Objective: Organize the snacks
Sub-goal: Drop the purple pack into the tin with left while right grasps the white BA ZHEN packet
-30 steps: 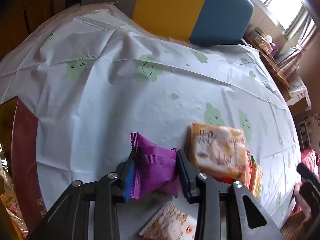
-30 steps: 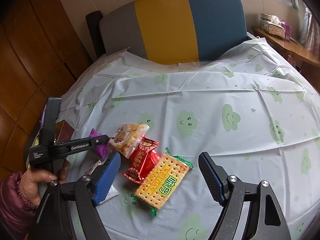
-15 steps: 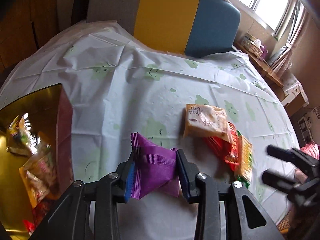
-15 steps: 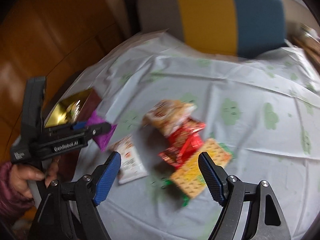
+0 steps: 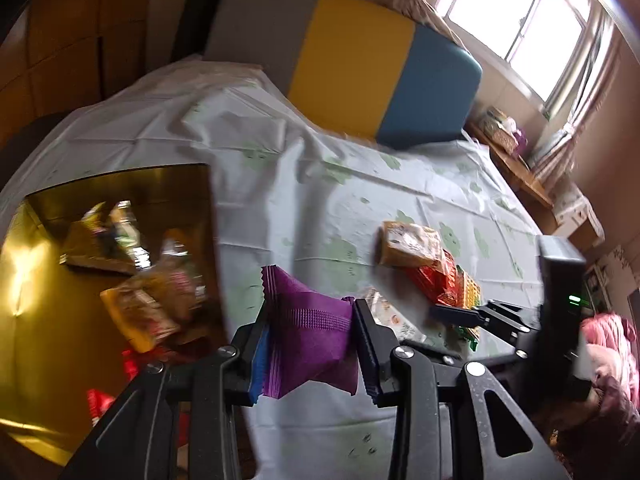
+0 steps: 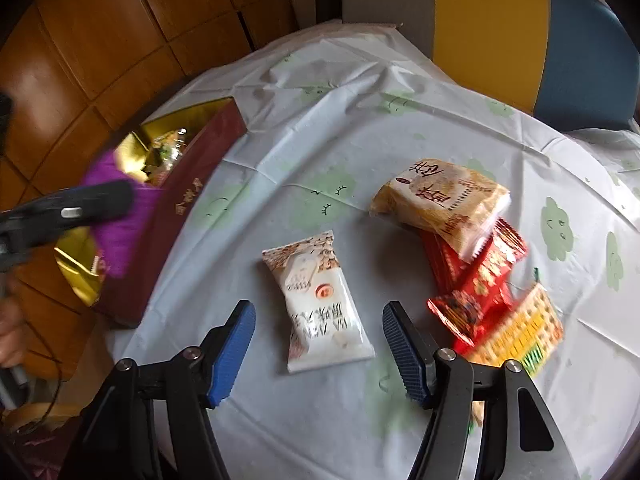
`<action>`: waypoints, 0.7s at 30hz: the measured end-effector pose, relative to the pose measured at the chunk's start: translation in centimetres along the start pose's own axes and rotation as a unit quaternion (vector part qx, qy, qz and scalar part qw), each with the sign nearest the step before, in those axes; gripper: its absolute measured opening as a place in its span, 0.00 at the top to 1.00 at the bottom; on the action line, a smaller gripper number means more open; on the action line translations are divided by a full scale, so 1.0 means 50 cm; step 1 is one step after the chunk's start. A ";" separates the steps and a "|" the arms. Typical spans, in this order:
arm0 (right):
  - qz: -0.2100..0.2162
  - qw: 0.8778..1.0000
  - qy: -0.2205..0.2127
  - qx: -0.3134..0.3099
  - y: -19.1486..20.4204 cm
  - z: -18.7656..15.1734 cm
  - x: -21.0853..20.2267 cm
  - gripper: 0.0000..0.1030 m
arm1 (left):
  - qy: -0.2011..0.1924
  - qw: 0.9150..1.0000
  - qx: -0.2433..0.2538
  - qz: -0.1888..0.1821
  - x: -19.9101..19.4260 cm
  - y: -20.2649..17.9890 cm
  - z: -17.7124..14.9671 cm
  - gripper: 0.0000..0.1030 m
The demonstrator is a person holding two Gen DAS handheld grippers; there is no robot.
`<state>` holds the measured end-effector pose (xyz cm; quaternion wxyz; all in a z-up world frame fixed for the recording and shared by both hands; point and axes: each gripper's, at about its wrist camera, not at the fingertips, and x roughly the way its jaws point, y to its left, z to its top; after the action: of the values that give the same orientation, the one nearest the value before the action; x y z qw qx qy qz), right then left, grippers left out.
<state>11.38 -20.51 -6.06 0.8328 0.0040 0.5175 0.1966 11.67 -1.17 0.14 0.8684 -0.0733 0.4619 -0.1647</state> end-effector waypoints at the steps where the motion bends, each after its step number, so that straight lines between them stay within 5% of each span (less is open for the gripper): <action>1: -0.004 1.000 0.002 0.001 0.000 0.005 0.010 0.36 | -0.005 1.000 -0.007 0.001 -0.013 0.014 -0.002 0.64; 6: -0.021 1.000 -0.006 0.002 0.021 0.016 0.051 0.61 | -0.034 0.998 -0.046 0.027 -0.081 0.093 -0.014 0.64; 14: -0.014 0.999 -0.013 -0.025 0.019 0.007 0.055 0.63 | -0.048 0.985 -0.137 0.092 -0.135 0.251 -0.047 0.63; 21: -0.038 0.997 -0.021 -0.056 0.037 0.000 0.054 0.63 | -0.028 0.974 -0.206 0.091 -0.107 0.312 -0.069 0.63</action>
<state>11.84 -17.91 -7.98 0.8495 -0.0584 0.4874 0.1932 9.44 15.38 -2.00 0.8586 -0.2130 0.4661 0.0154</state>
